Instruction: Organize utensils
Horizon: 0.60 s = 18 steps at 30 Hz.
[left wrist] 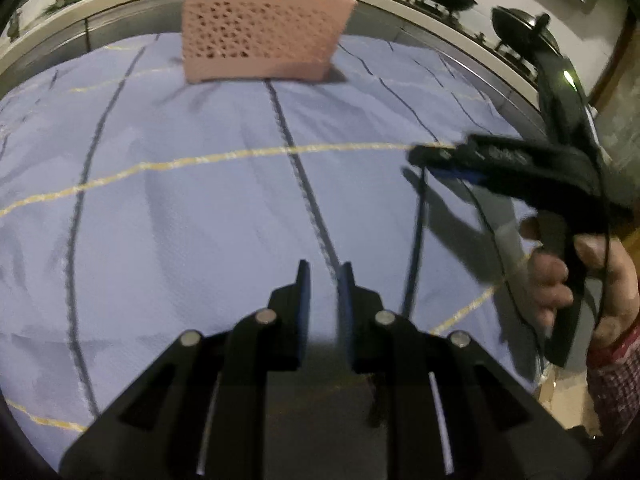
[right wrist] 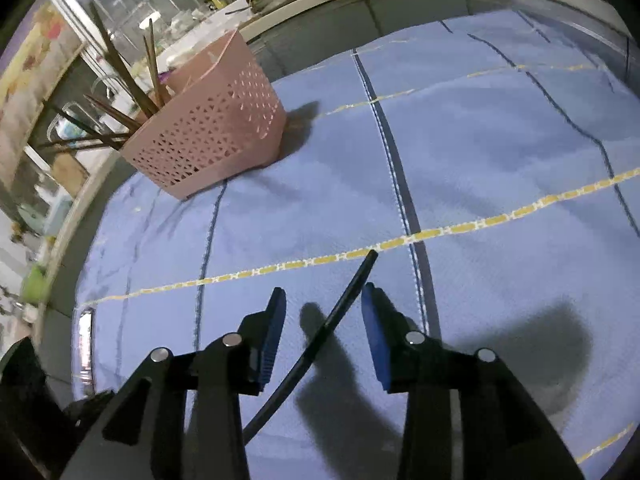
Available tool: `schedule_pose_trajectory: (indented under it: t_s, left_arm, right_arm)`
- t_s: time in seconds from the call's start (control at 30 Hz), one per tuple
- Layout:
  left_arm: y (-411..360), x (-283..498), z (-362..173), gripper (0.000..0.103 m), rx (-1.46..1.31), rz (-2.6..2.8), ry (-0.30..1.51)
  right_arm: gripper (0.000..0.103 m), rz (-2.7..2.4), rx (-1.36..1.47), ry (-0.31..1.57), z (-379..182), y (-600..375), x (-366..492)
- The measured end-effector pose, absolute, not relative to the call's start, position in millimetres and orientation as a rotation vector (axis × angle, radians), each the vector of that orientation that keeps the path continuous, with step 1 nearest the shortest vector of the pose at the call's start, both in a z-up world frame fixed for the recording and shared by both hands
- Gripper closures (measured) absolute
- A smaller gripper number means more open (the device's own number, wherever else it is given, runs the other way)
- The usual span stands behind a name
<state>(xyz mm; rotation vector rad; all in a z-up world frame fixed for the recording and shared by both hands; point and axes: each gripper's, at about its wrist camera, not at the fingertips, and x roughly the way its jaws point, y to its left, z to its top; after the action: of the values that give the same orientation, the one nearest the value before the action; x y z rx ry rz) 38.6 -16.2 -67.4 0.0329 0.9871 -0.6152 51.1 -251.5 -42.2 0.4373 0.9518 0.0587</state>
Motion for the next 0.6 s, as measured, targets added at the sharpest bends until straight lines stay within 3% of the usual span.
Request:
schedule_pose_trajectory:
  t_s: [0.07, 0.1, 0.17, 0.4, 0.6]
  left_arm:
    - [-19.3, 35.7, -70.2, 0.089, 0.039, -0.627, 0.991]
    - [-18.5, 33.9, -70.3, 0.089, 0.039, -0.629, 0.991]
    - [-17.4, 35.5, -69.1, 0.089, 0.030, -0.624, 0.987]
    - [24.9, 51.2, -57.5, 0.089, -0.035, -0.511, 0.943]
    - [72.2, 75.2, -60.7, 0.089, -0.082, -0.339, 0.927]
  right_arm:
    - [0.069, 0.034, 0.405, 0.951, -41.6, -240.0, 54.8]
    - [0.082, 0.030, 0.381, 0.952, -41.8, -234.6, 56.6]
    - [0.092, 0.010, 0.305, 0.953, -42.3, -224.4, 60.3]
    - [0.099, 0.093, 0.255, 0.962, -34.7, -208.5, 72.0]
    - [0.099, 0.248, 0.283, 0.788, 22.2, -192.9, 55.6]
